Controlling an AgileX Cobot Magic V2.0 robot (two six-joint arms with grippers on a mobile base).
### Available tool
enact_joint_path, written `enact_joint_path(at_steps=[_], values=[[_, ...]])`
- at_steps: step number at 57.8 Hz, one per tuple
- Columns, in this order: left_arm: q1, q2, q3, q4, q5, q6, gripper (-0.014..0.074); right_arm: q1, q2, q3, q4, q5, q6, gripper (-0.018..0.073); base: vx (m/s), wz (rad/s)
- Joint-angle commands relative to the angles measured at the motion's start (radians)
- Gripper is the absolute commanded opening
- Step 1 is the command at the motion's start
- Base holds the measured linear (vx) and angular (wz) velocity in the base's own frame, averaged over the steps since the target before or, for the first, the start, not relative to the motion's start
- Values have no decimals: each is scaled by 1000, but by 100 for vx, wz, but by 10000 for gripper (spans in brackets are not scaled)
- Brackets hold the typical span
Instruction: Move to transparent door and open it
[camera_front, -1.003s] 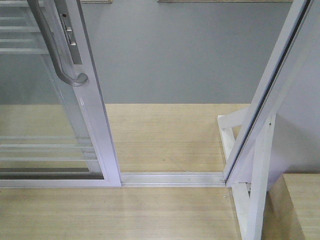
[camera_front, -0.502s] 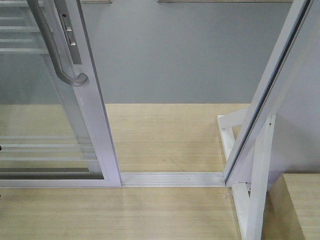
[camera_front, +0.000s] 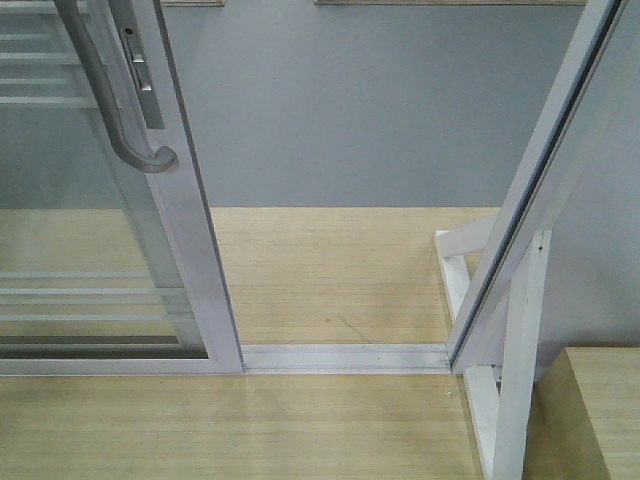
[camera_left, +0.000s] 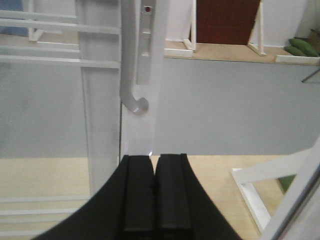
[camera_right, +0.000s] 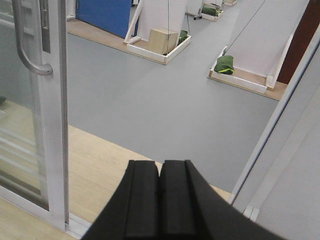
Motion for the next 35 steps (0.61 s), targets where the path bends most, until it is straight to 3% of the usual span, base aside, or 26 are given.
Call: enact_joint_path(at_steps=[1, 13, 24, 35], values=[[47, -15, -9, 10, -81, 0, 0, -4, 13, -28, 0, -77, -1, -4, 0, 0], [95, -145, 164, 50, -100, 0, 0, -4, 13, -28, 0, -77, -1, -4, 0, 0], [95, -254, 360, 24, -264, -12, 0, -4, 13, -28, 0, -77, -1, -4, 0, 0], [95, -310, 353, 20, -206, -8, 0, -4, 13, -28, 0, -76, -1, -4, 0, 0]])
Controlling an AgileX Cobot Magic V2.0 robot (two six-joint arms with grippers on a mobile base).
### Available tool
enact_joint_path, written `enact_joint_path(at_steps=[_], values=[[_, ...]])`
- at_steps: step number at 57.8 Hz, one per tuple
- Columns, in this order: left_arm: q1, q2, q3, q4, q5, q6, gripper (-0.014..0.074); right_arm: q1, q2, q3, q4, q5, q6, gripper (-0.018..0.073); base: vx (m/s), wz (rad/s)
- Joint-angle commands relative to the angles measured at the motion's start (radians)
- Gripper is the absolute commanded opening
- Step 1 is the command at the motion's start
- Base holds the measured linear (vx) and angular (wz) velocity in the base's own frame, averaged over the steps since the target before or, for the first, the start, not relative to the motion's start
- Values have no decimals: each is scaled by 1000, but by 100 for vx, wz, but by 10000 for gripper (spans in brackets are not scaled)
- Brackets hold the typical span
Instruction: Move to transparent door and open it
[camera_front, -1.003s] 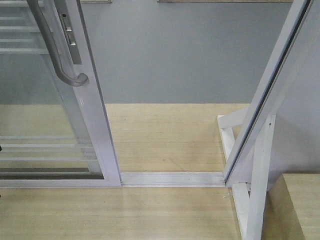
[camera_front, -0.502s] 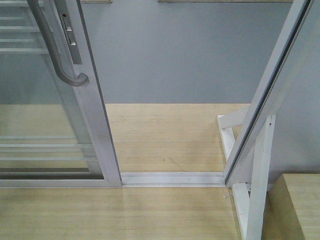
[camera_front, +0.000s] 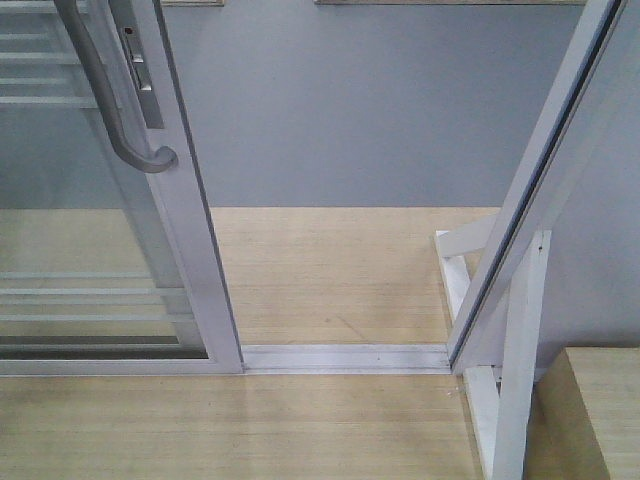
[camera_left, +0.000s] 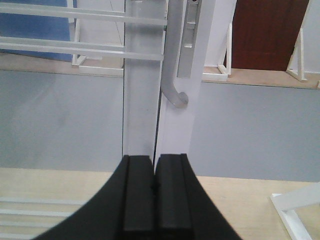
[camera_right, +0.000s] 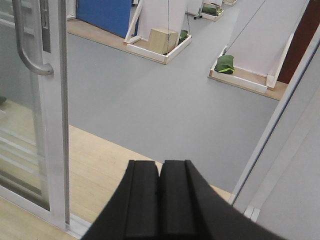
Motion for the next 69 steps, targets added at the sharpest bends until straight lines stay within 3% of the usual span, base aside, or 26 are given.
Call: enact_joint_path(at_steps=[1, 49, 59, 69], values=[[0, -11, 29, -15, -74, -7, 0, -4, 13, -28, 0, -77, -1, -4, 0, 0], [0, -12, 29, -15, -74, -7, 0, -4, 13, -22, 0, -75, -2, -4, 0, 0], [0, -12, 29, -15, -74, -7, 0, -4, -23, 146, 87, -310, 72, -4, 0, 0], [0, -12, 29, -15, -74, -7, 0, -4, -78, 382, 96, -489, 108, -4, 0, 0]])
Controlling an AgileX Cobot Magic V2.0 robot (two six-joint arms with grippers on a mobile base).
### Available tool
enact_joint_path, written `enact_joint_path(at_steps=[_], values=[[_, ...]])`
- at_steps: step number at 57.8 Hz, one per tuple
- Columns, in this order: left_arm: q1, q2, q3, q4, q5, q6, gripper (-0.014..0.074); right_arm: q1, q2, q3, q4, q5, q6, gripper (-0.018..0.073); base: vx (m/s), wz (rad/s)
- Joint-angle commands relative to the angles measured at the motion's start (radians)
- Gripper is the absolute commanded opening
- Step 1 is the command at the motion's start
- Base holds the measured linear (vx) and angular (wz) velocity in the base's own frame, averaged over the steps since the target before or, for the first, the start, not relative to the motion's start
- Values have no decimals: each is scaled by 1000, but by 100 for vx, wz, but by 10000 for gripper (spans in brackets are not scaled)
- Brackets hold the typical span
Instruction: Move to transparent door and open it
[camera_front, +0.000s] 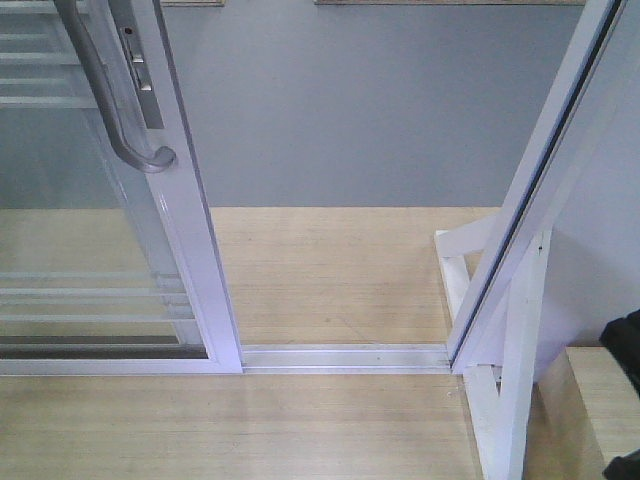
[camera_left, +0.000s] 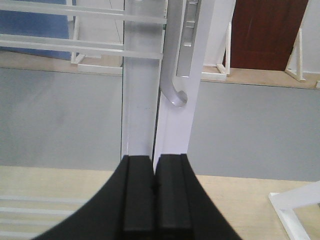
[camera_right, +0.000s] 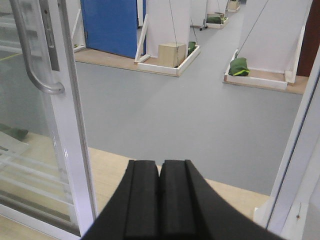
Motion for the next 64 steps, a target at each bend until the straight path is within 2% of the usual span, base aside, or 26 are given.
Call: enact_joint_path(at_steps=[1, 7, 10, 21, 36, 44, 64], values=[[0, -11, 29, -11, -82, -7, 0, -4, -14, 80, 7, -185, 12, -4, 0, 0], [0, -11, 29, -11, -82, -7, 0, -4, -60, 195, 15, -277, 15, -4, 0, 0], [0, -11, 29, -11, -82, -7, 0, -4, -86, 188, 6, -225, 9, -4, 0, 0], [0, -12, 29, -11, -82, -7, 0, -17, -116, 190, -13, -217, -3, -4, 0, 0], [0, -12, 29, -11, -82, -7, 0, -132, -116, 190, -17, -217, -3, -4, 0, 0], [0, -12, 29, -11, -82, -7, 0, -169, -116, 190, -17, -217, -3, -4, 0, 0], [0, -12, 29, -11, -82, -7, 0, -173, -116, 190, -16, -218, -3, -3, 0, 0]])
